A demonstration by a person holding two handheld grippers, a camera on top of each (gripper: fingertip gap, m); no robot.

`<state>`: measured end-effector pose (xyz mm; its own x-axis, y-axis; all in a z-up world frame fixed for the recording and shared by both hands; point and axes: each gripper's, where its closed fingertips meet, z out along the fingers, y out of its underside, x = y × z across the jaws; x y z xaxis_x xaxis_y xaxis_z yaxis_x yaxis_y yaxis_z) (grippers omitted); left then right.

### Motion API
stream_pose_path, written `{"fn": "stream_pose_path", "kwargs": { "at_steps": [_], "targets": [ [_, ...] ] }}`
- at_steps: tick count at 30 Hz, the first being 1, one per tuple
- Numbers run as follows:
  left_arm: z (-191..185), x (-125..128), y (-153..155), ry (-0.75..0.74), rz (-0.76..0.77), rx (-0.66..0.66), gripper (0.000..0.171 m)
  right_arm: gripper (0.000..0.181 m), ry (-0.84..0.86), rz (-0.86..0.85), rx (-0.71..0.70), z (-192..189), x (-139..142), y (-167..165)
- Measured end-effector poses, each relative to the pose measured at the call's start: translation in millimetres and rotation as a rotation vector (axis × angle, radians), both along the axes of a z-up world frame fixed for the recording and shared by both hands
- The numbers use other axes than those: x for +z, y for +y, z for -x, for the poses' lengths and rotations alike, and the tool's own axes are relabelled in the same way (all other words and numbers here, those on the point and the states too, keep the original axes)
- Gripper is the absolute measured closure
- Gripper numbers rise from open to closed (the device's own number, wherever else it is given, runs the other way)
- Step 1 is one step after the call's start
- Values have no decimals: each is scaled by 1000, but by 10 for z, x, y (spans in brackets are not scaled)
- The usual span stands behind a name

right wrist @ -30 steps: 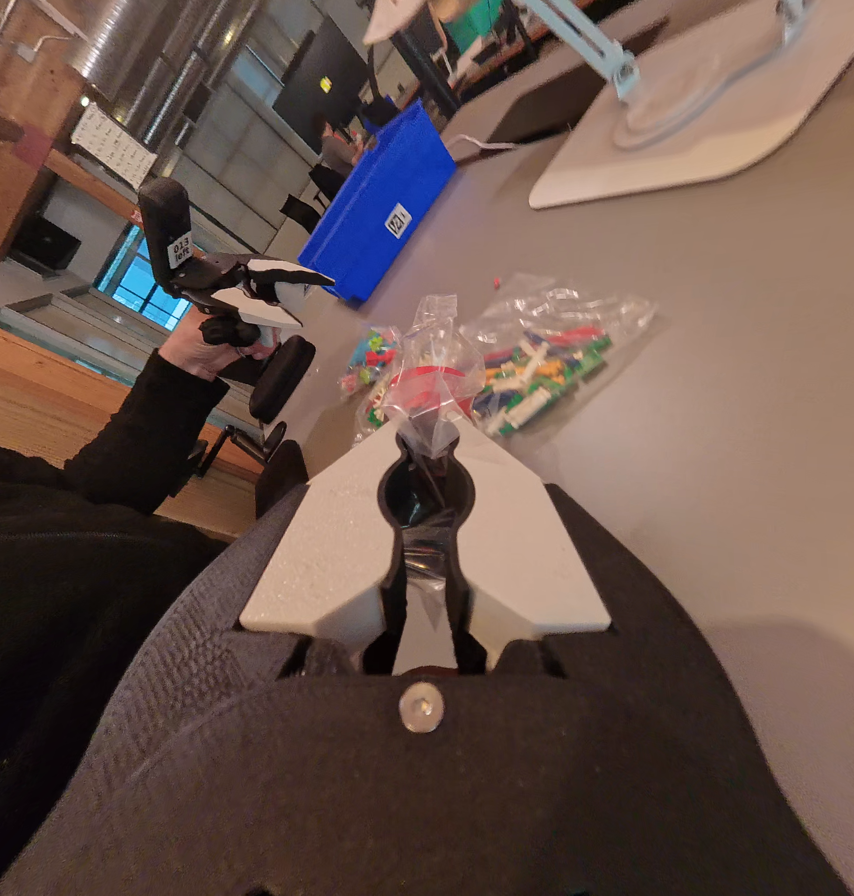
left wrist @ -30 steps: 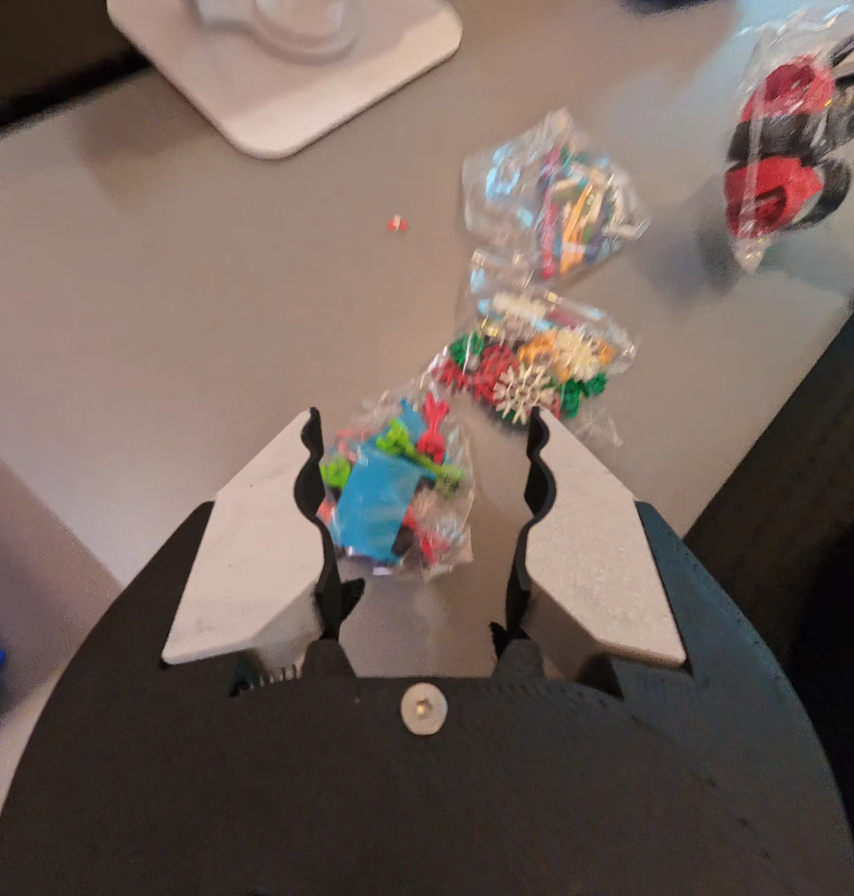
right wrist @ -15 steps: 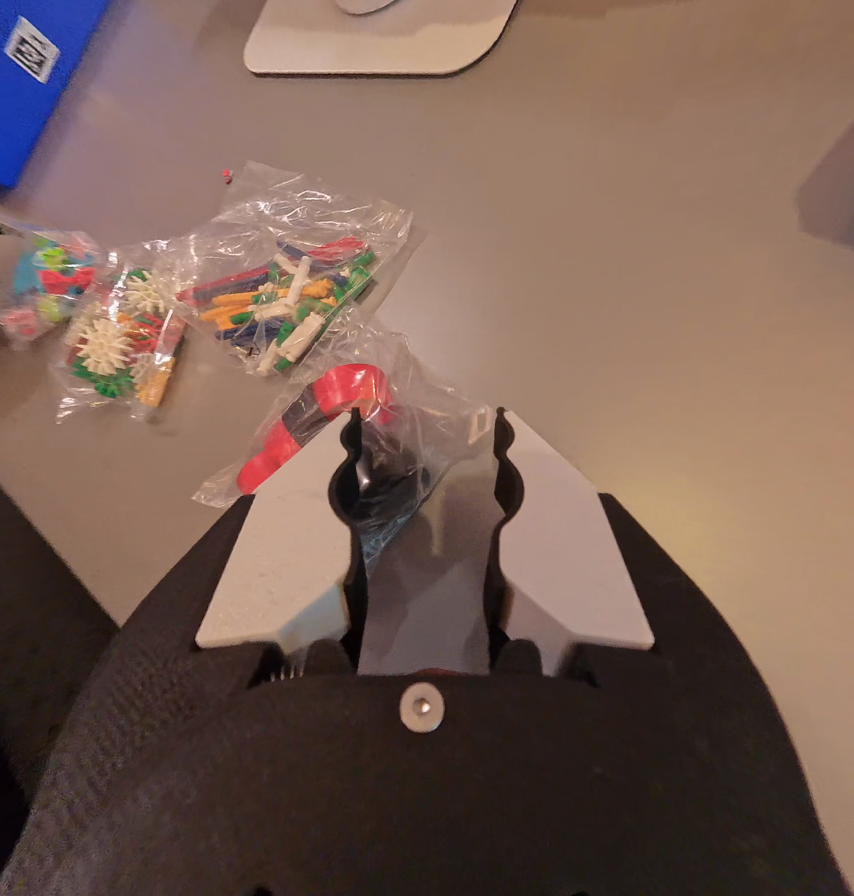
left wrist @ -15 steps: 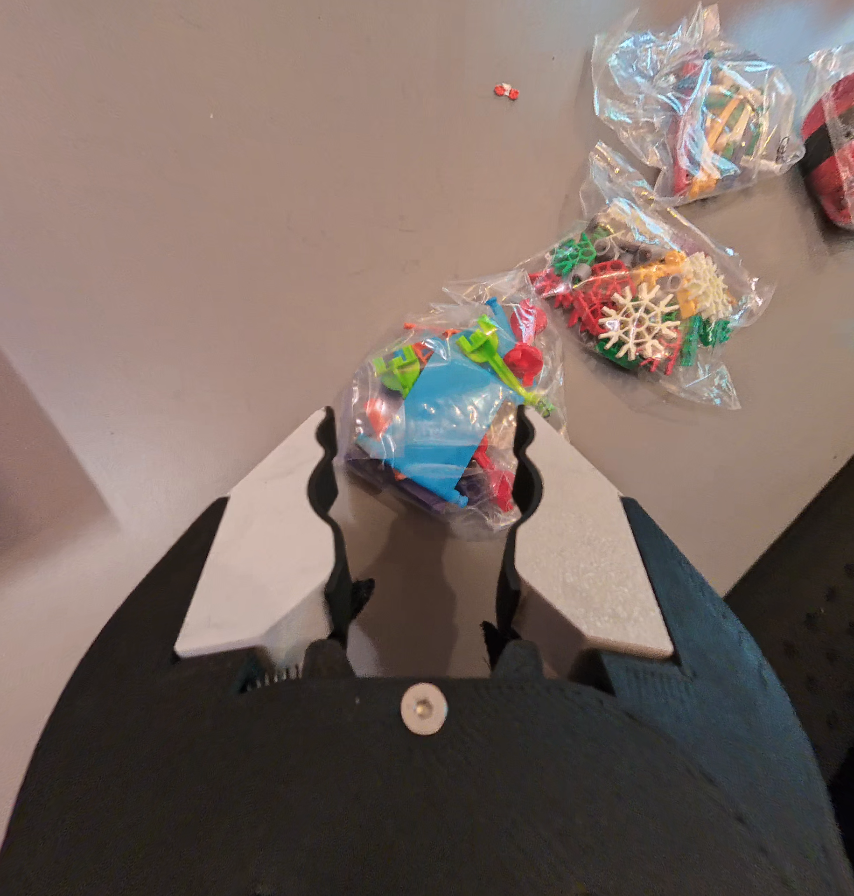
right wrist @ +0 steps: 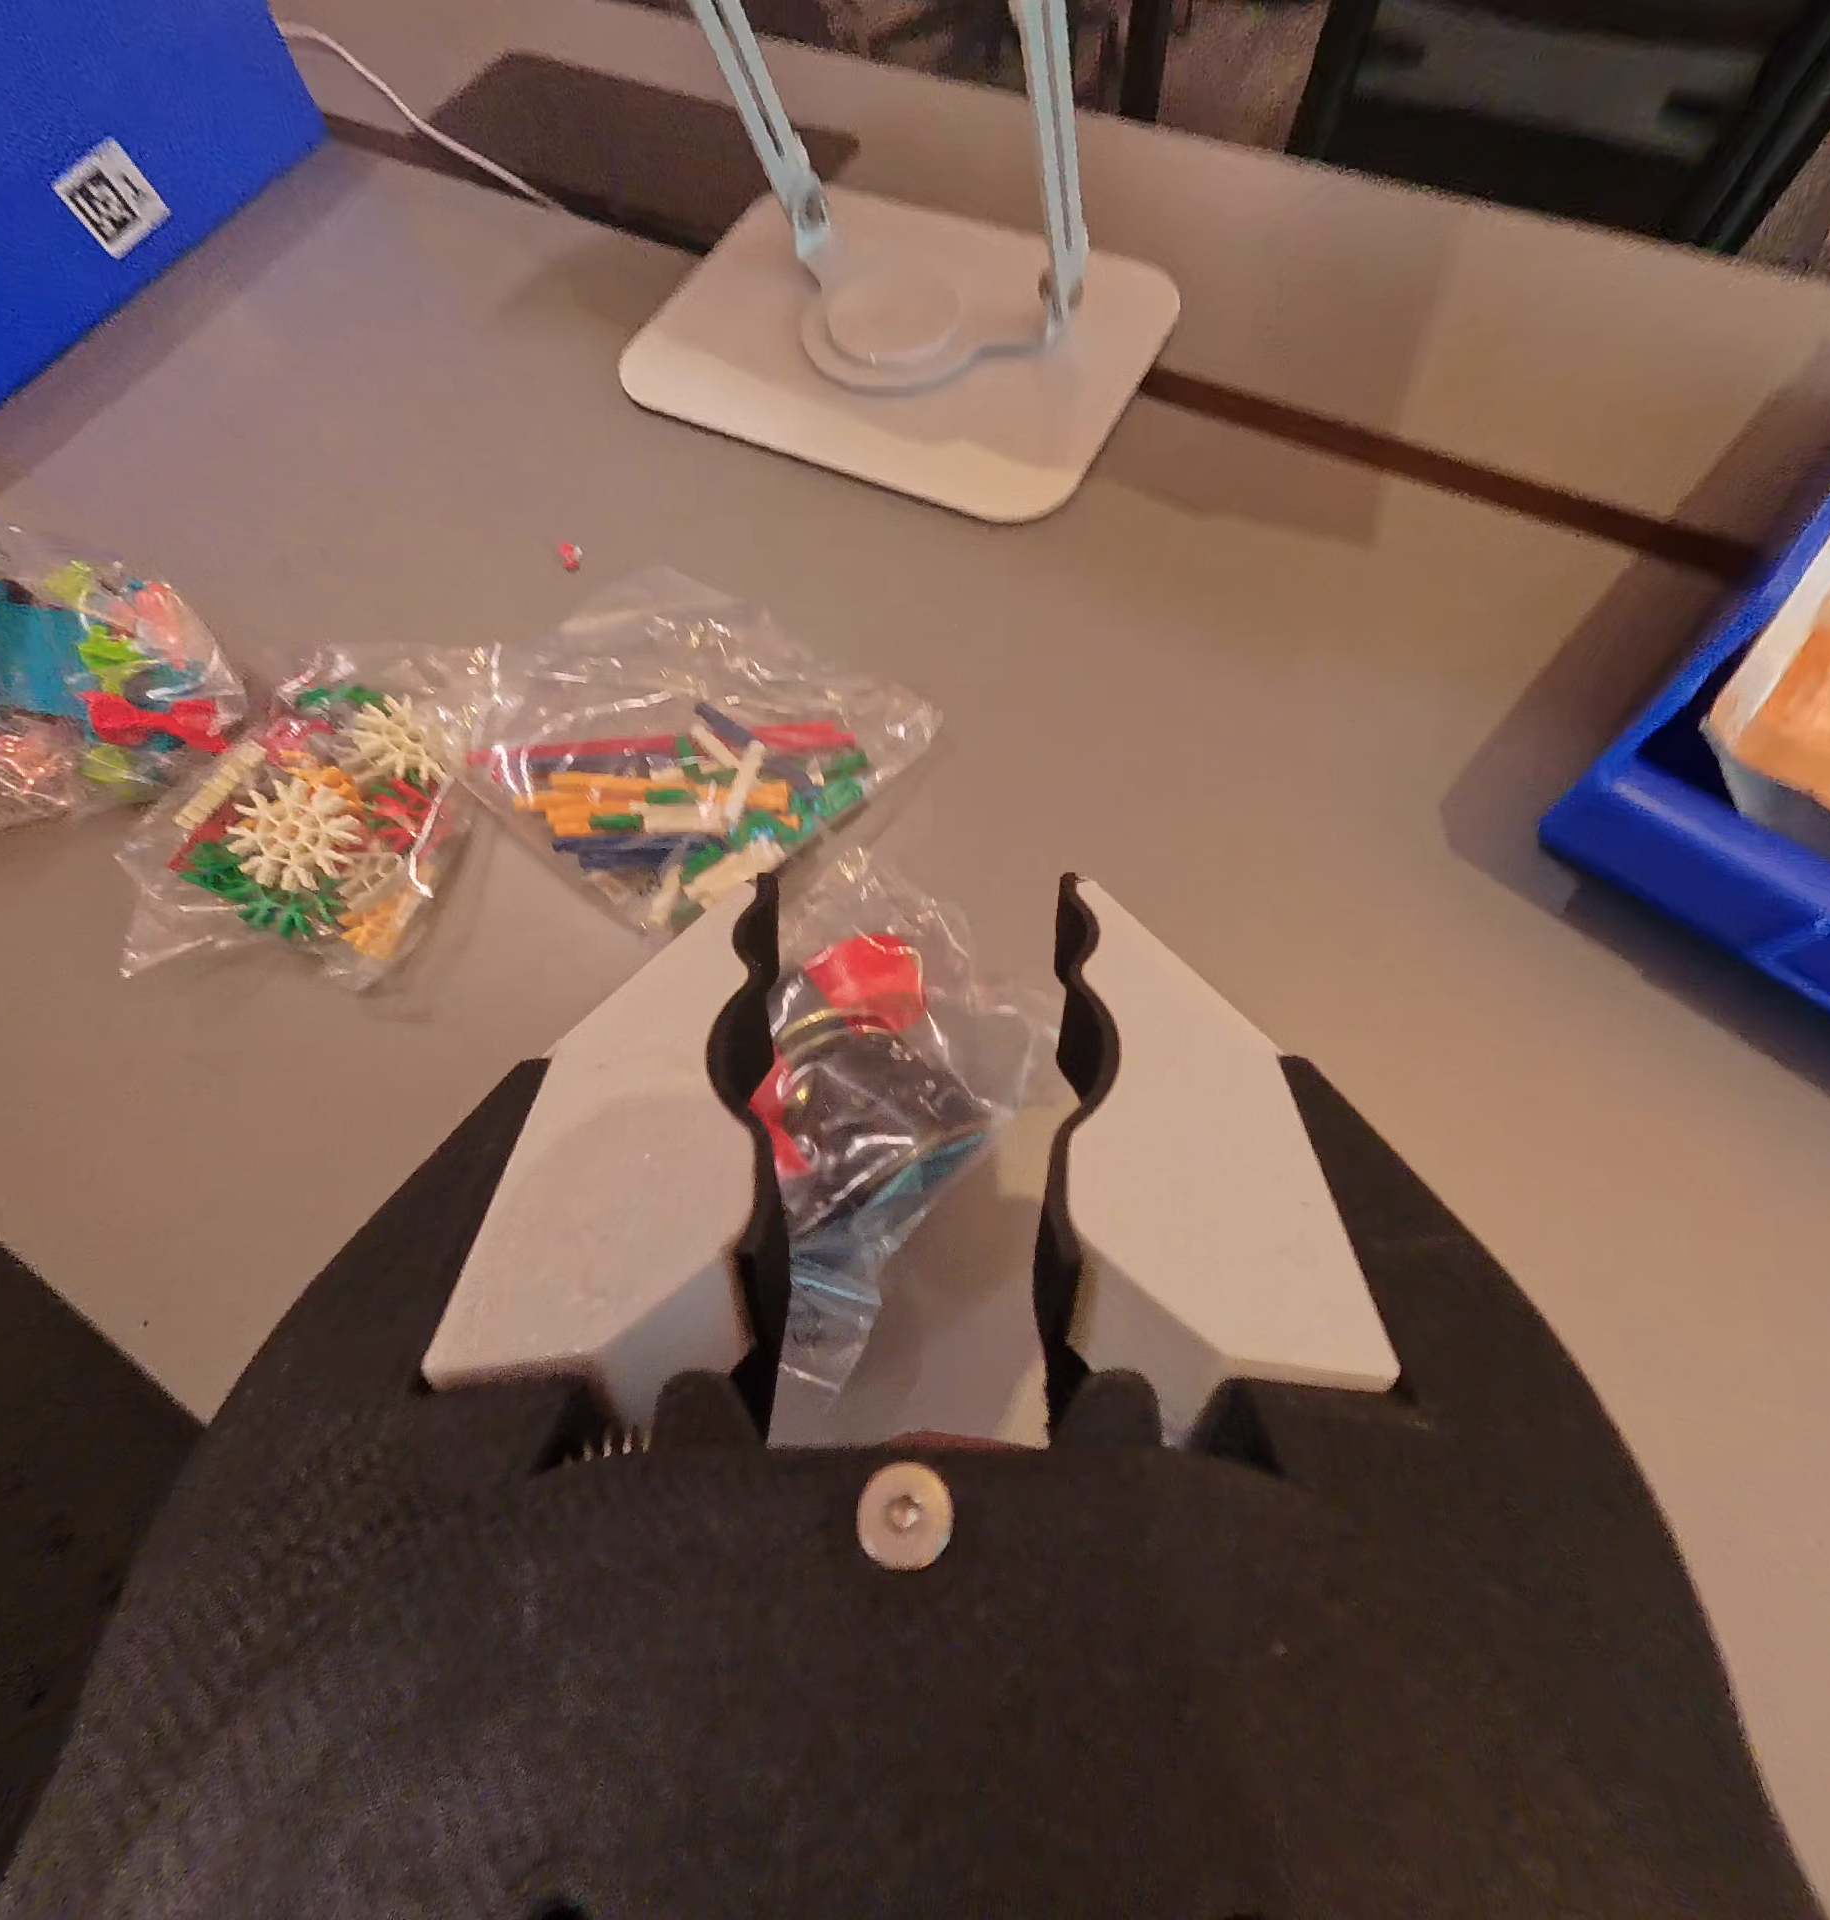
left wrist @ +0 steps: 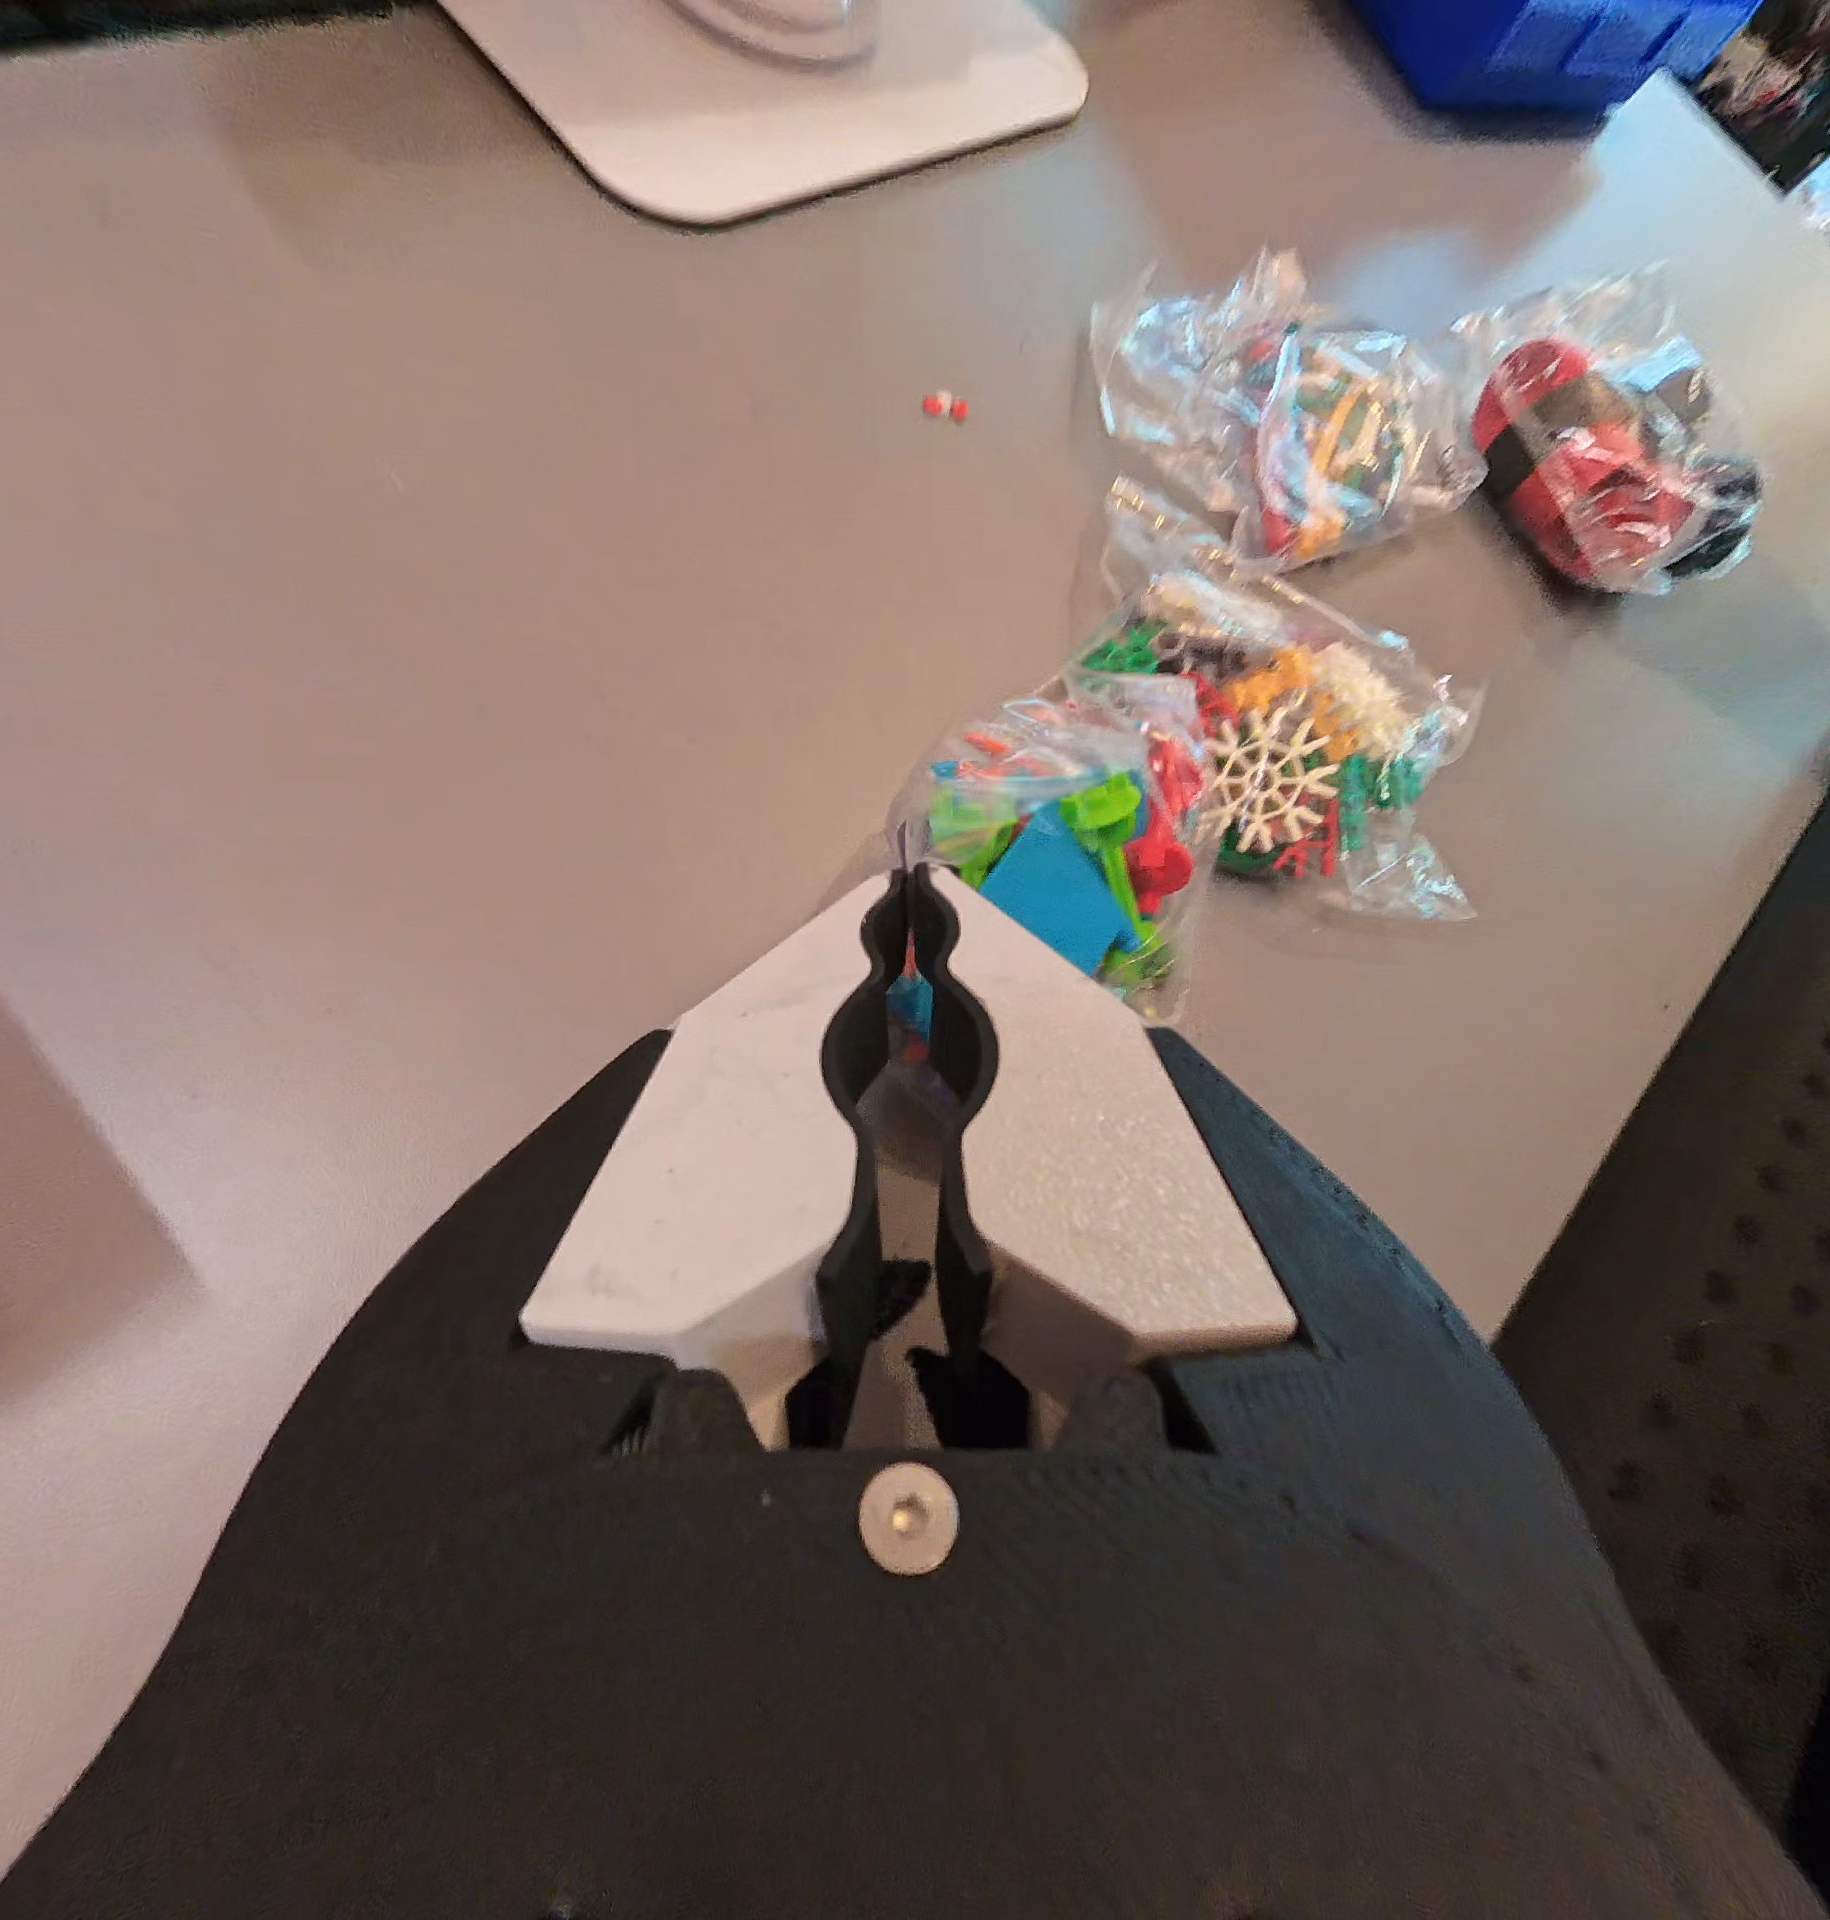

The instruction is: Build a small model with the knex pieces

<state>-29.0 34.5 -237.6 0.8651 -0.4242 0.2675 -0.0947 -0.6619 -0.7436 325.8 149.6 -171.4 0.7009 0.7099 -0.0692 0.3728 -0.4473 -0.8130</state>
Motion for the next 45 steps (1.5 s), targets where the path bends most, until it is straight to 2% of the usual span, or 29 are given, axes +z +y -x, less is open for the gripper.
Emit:
{"fn": "stream_pose_path", "kwargs": {
  "at_steps": [4, 7, 14, 23, 31, 35, 38, 45],
  "targets": [
    [-86, 234, 30, -28, -54, -26, 171, 133, 45, -91, 81, 310, 258, -91],
    [-173, 445, 50, -72, -109, -40, 171, 133, 103, -102, 169, 605, 350, -218],
    [-394, 900, 71, -105, -216, -102, 171, 127, 171, -89, 382, 1284, 392, -596],
    [-726, 1392, 92, -190, -313, -186, 171, 130, 253, -85, 574, 1953, 533, -976],
    [-902, 1491, 50, -214, -316, -248, 171, 141, 324, -87, 638, 2165, 706, -1026],
    [-976, 1539, 34, -261, -313, -269, 171, 166, 332, -86, 669, 2184, 710, -1032],
    [-986, 1534, 55, -282, -310, -260, 171, 180, 405, -10, 683, 2174, 730, -1053],
    [-1005, 1547, 102, -268, -346, -246, 169, 181, 602, 186, 670, 2092, 836, -1025]
  ]
}}
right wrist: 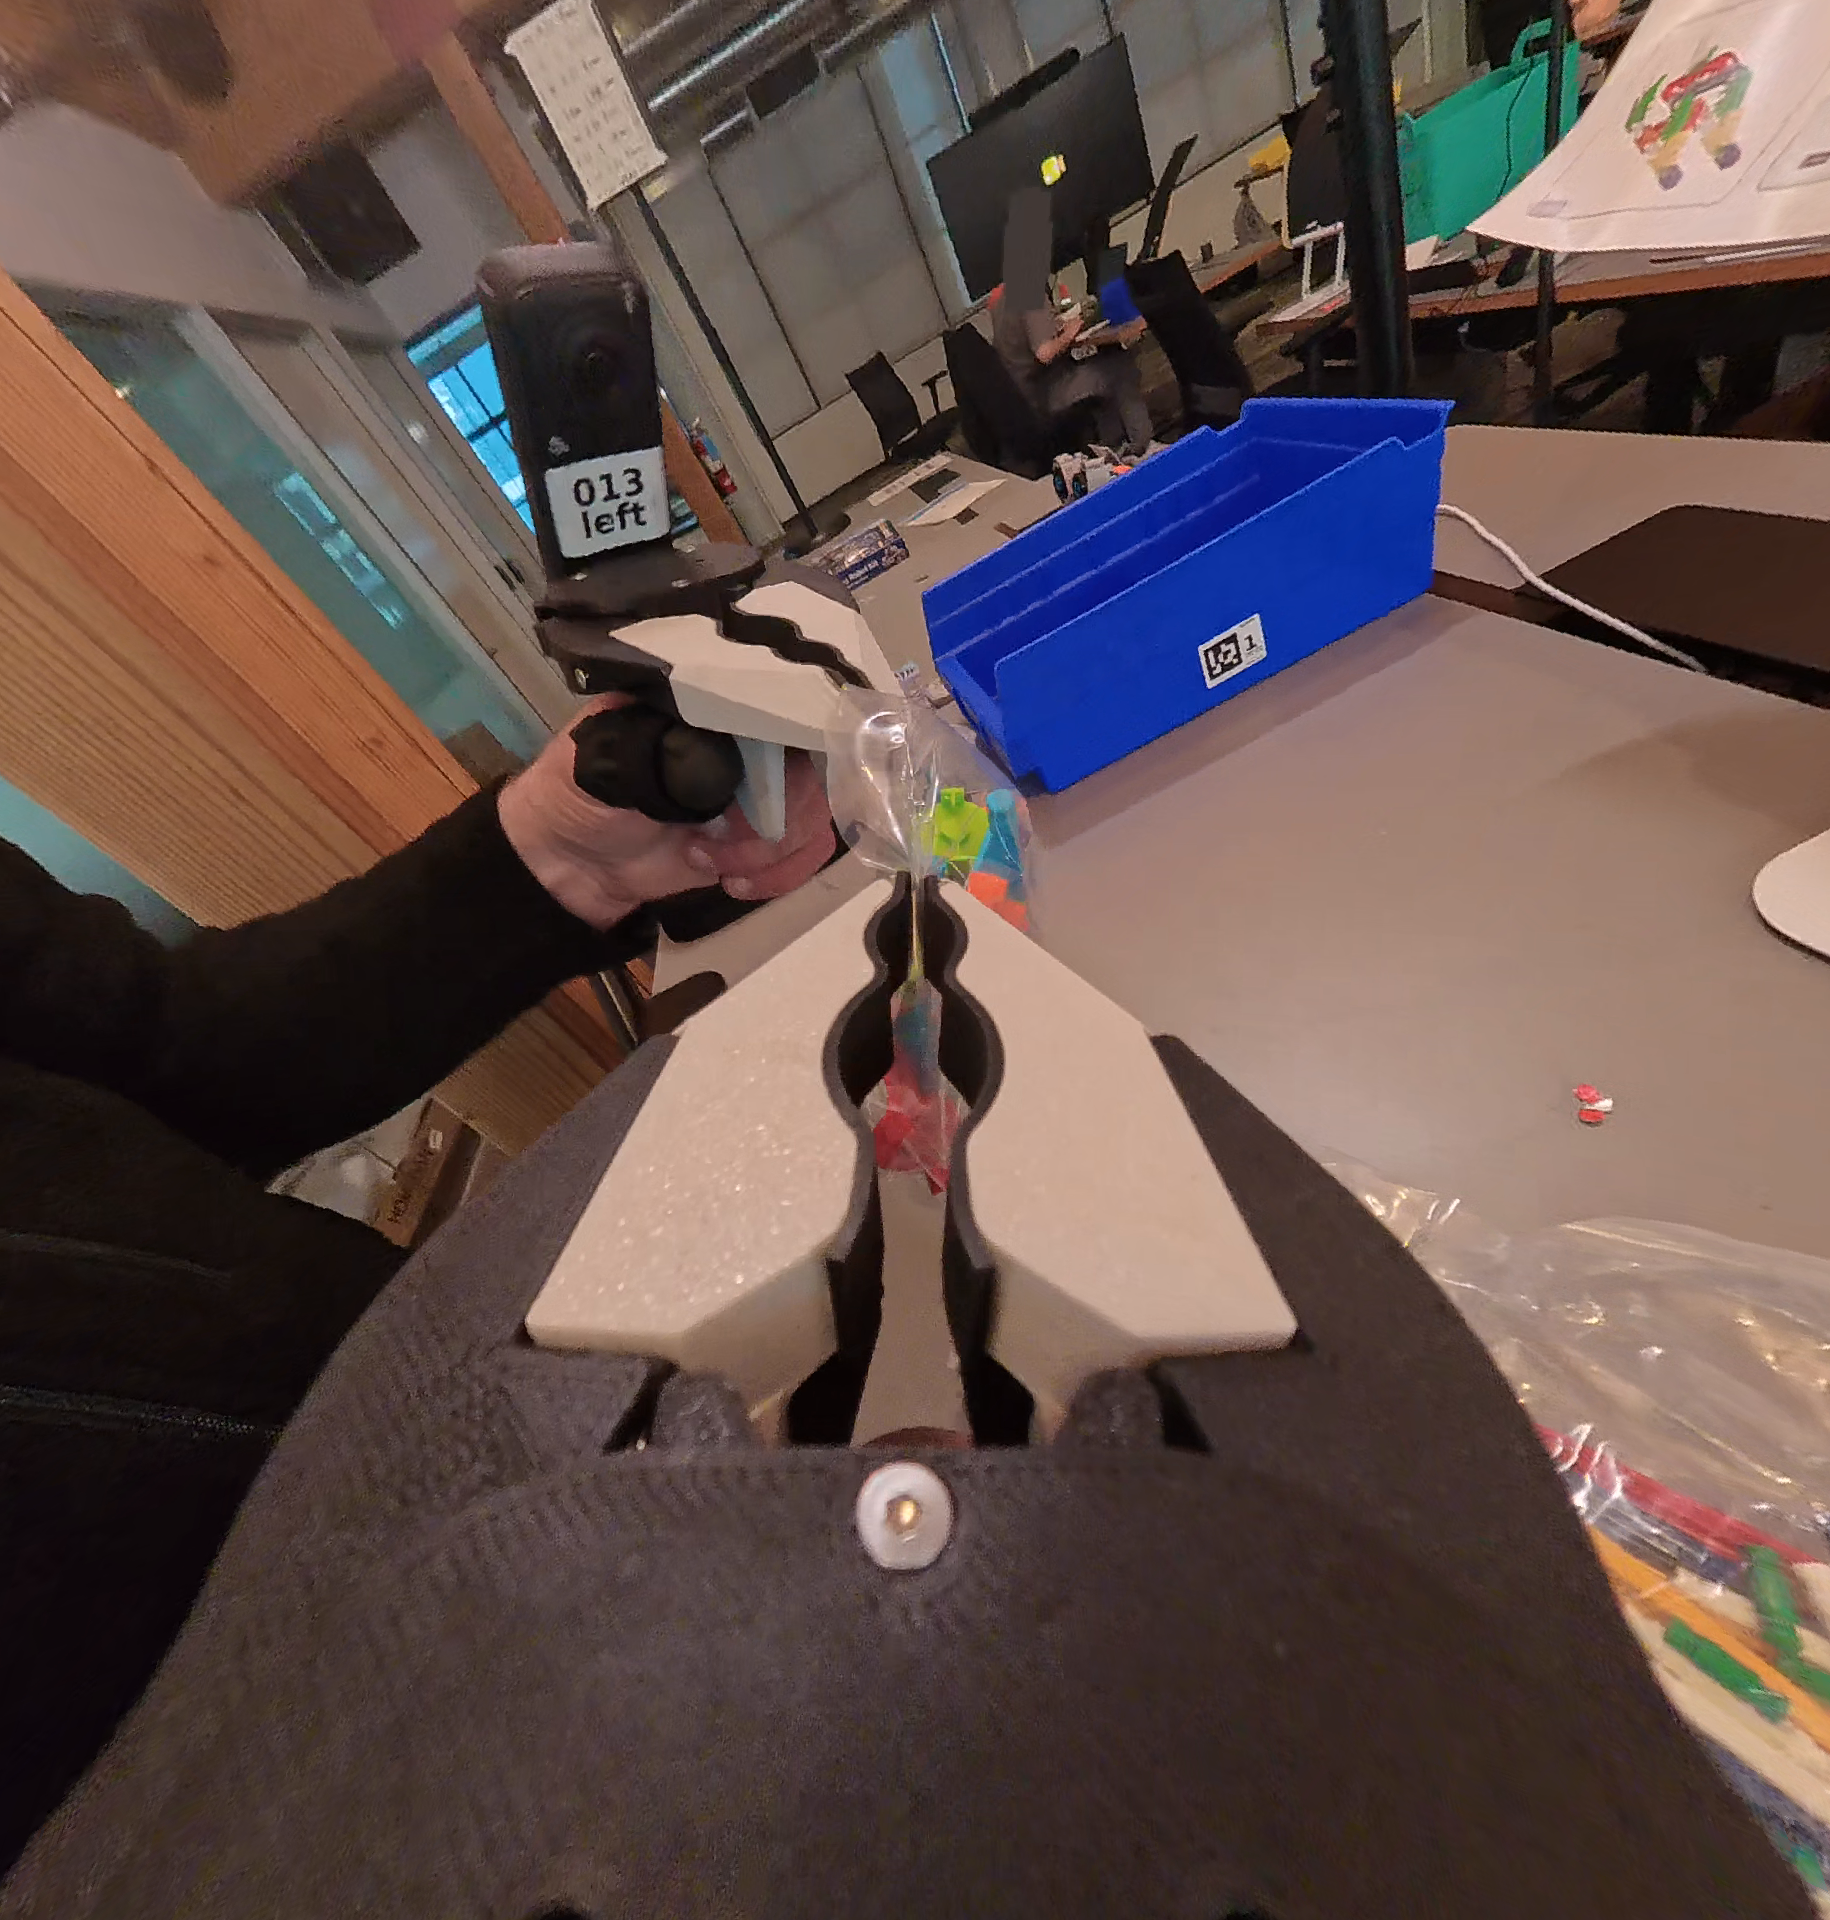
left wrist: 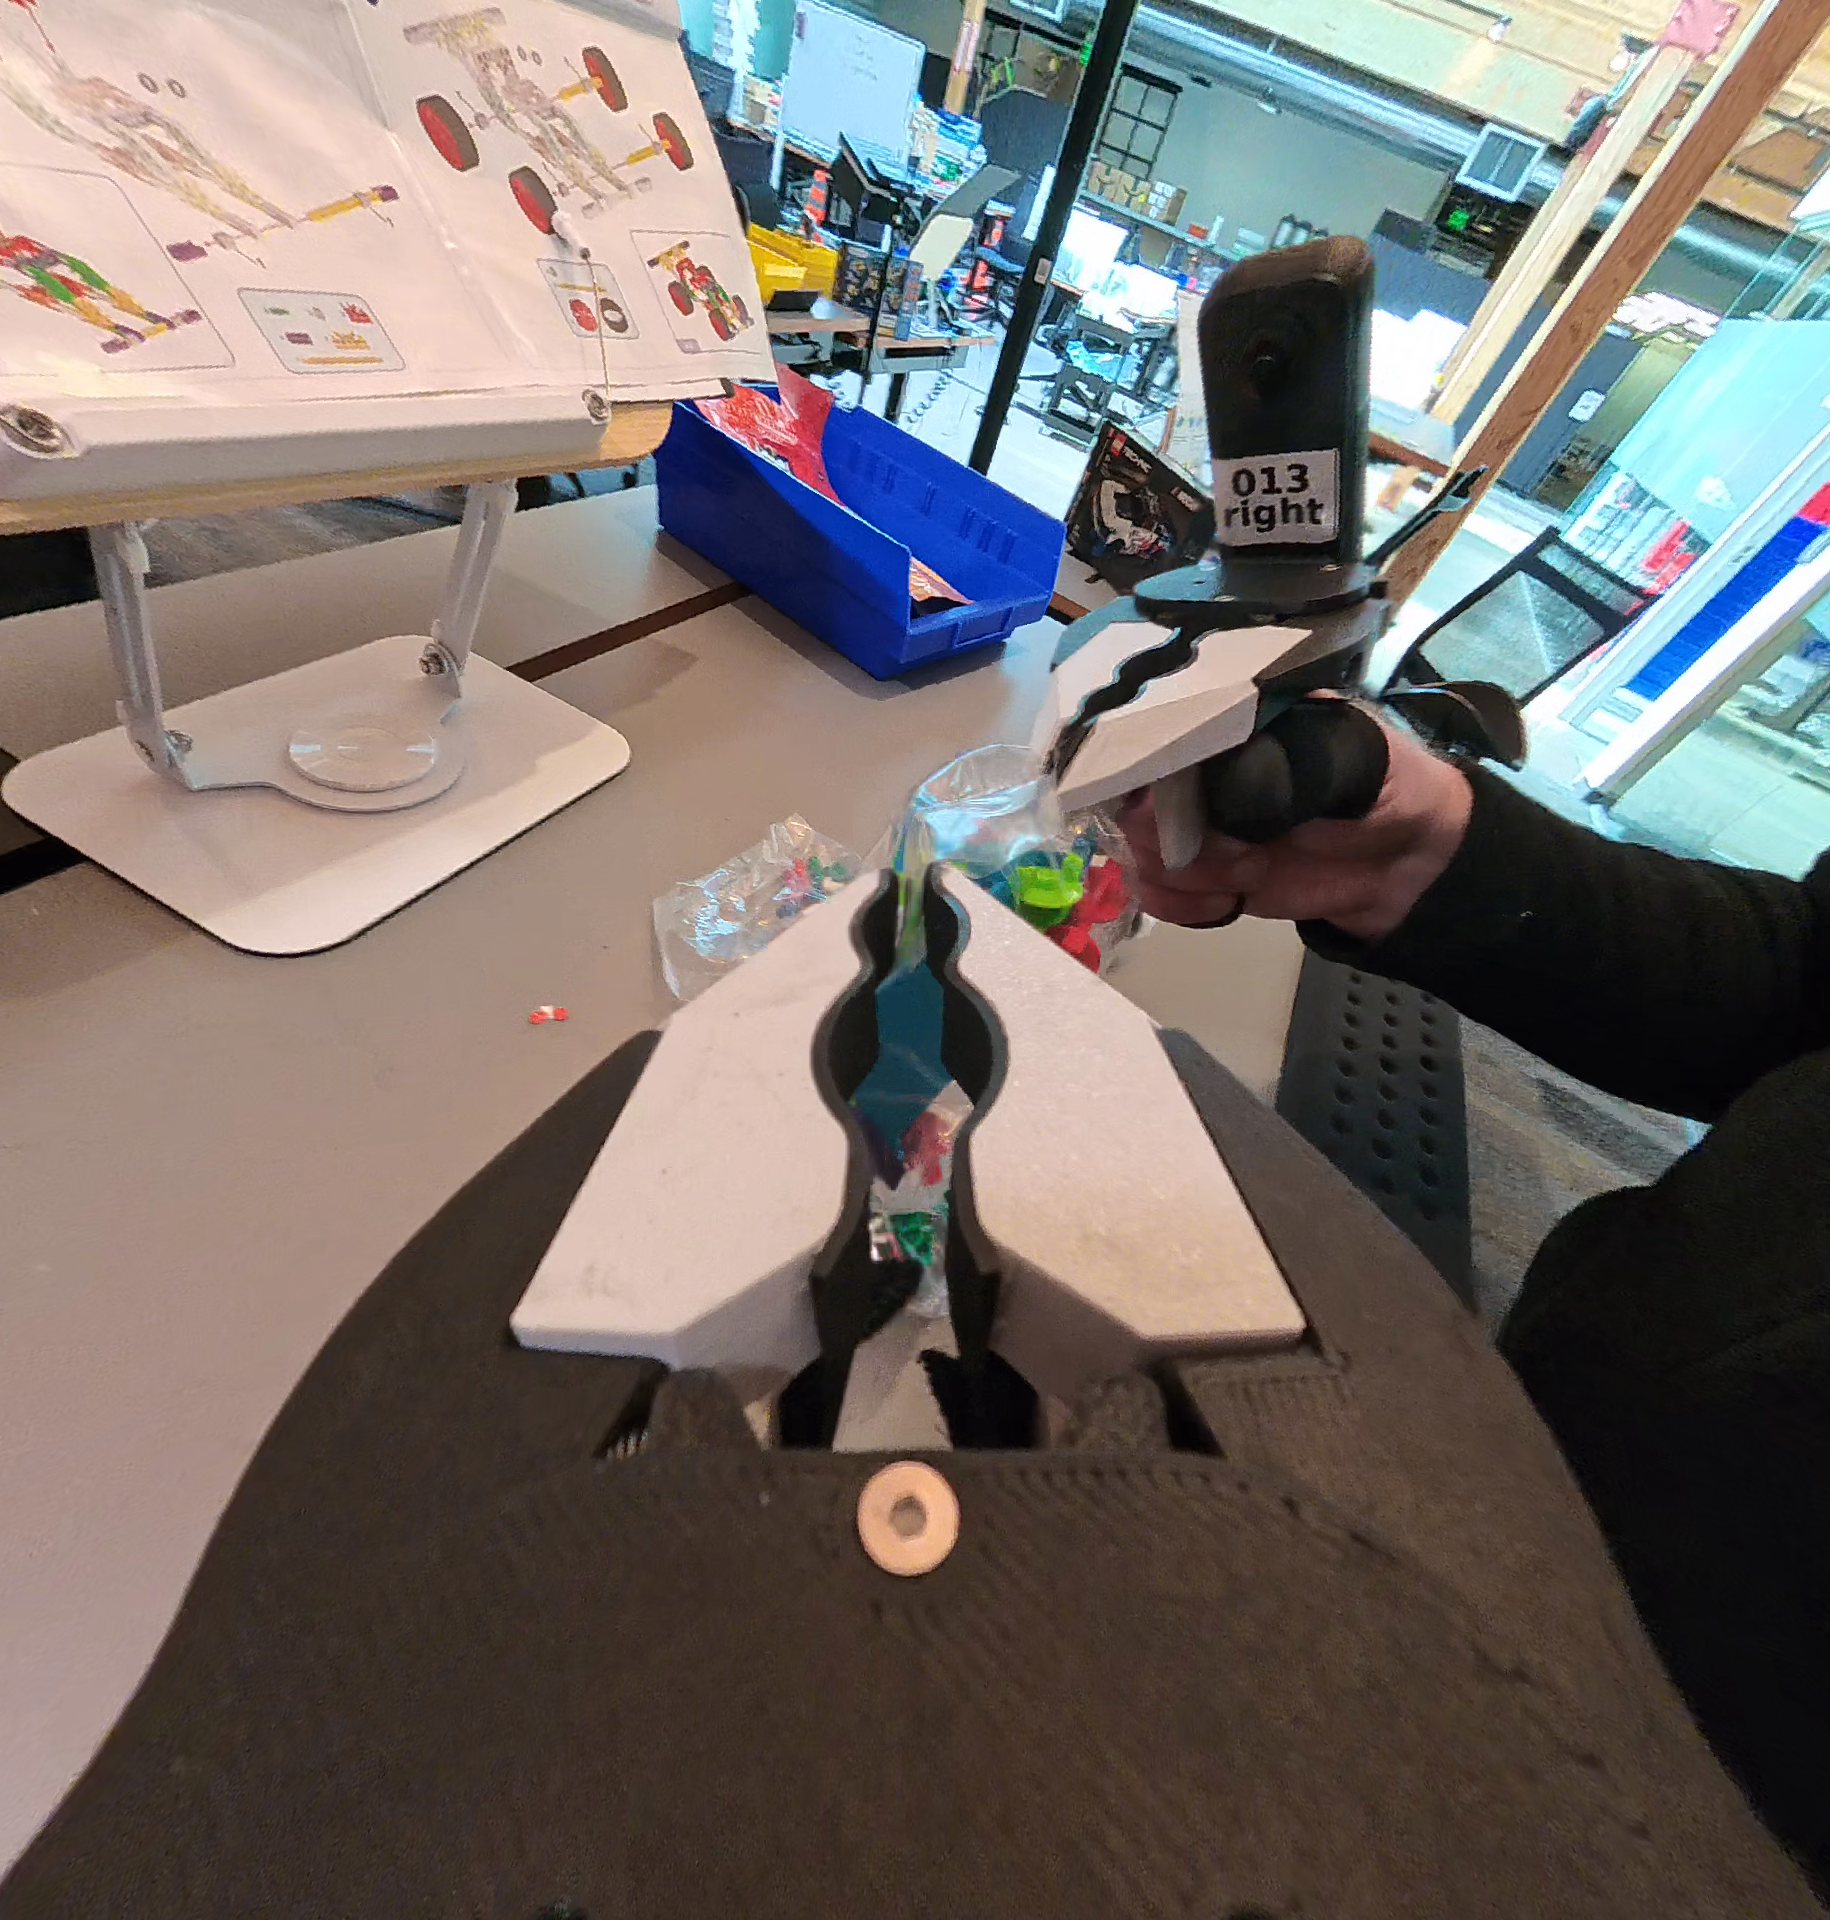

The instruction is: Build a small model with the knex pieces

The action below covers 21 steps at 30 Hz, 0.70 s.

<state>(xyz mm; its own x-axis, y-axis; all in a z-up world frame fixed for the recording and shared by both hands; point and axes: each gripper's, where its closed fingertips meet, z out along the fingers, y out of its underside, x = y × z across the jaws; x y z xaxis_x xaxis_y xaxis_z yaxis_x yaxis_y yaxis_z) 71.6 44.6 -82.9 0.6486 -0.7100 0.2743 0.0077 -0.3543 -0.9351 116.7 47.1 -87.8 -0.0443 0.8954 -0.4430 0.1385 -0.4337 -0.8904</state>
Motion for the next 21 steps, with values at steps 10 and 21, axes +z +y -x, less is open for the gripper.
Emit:
{"fn": "stream_pose_path", "kwargs": {
  "at_steps": [10, 21],
  "targets": [
    [-209, -24, 47, 533, -304, 33, 119, 181, -51, 63, 29, -37, -48, 14],
    [-342, -232, -5, 580, -231, -36, 171, 167, -69, 63, 84, -9, -33, -94]
  ]
}}
